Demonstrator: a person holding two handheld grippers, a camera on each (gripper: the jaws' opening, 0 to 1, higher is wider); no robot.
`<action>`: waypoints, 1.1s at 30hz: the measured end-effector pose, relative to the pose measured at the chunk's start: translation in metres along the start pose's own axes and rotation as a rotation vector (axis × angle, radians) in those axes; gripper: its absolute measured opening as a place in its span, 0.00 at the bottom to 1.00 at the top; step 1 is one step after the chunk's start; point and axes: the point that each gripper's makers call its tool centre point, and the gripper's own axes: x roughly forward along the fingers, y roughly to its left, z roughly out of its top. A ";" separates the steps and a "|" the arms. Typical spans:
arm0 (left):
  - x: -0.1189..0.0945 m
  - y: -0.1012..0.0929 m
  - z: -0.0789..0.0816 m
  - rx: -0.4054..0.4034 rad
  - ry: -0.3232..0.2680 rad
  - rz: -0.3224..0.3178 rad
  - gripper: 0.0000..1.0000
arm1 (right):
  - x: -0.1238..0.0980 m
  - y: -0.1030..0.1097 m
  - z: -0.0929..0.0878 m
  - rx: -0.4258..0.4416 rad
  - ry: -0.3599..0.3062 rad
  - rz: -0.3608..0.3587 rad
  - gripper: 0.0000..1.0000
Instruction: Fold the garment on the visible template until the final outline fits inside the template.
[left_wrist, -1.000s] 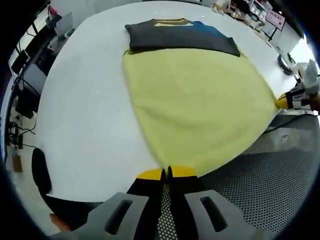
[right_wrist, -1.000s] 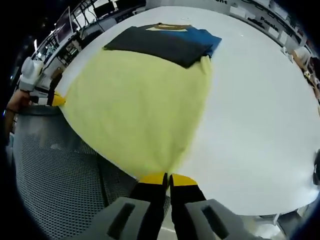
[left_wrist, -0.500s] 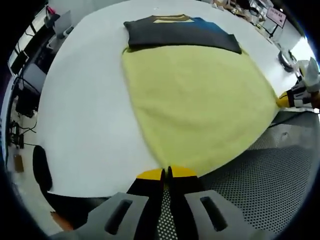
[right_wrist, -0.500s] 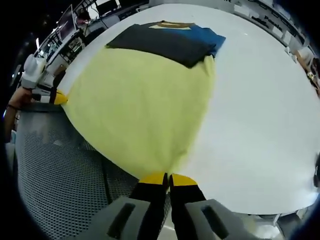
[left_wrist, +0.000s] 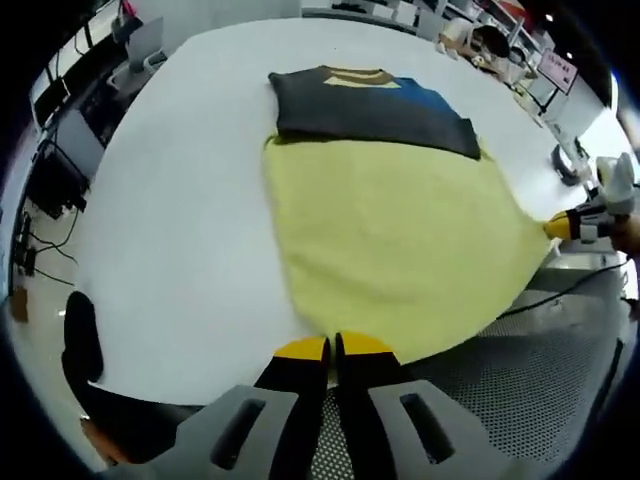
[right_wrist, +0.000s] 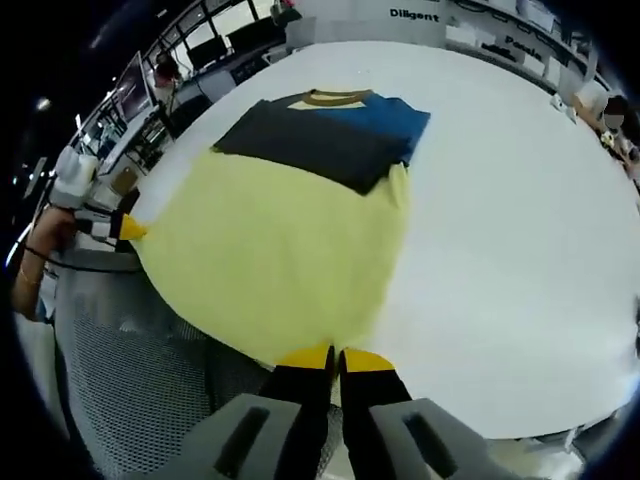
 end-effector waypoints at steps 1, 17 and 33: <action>-0.001 0.001 0.002 -0.002 -0.005 0.001 0.03 | -0.002 -0.002 0.004 -0.004 -0.010 -0.006 0.00; -0.028 0.009 0.077 -0.051 -0.172 -0.021 0.03 | -0.025 -0.018 0.068 -0.045 -0.151 -0.059 0.00; -0.039 0.021 0.159 -0.036 -0.291 0.012 0.03 | -0.038 -0.034 0.152 -0.110 -0.265 -0.093 0.00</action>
